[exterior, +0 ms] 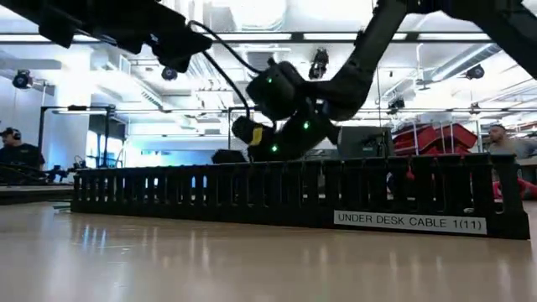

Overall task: Ziptie cables
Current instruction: Close the black cable duct

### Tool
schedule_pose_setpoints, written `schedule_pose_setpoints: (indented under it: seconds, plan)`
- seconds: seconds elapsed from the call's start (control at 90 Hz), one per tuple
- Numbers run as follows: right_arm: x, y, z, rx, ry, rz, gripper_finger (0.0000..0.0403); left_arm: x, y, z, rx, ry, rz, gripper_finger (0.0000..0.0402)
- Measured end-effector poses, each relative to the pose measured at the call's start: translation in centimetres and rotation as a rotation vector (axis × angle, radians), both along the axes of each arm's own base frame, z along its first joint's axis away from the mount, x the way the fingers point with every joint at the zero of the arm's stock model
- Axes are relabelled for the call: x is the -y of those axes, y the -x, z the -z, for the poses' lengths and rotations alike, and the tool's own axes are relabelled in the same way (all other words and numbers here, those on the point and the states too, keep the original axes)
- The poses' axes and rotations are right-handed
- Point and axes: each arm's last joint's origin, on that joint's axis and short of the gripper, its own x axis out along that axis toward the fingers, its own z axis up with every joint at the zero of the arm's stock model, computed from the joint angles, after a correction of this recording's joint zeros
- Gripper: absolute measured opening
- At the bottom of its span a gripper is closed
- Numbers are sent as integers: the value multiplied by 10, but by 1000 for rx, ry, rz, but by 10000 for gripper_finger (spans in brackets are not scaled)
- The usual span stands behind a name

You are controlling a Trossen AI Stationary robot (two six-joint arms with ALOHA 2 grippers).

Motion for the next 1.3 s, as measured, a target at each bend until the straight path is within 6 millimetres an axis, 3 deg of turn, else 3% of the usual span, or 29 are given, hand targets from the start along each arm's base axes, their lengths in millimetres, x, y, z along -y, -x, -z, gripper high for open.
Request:
schedule_pose_setpoints:
  seconds: [0.3,0.7,1.011,1.3]
  plan:
    - [-5,4,-3,22,19,-5,303,1,1,3,-25,6,7,211]
    - [-16,26,16,35,-32,-23,285,1,0,4,-23,-9,12,190]
    - [-20,33,22,-21,-43,-55,271,0,-2,2,-12,-22,5,170]
    - [-23,34,23,-28,-29,-48,263,0,-2,2,24,-137,37,151]
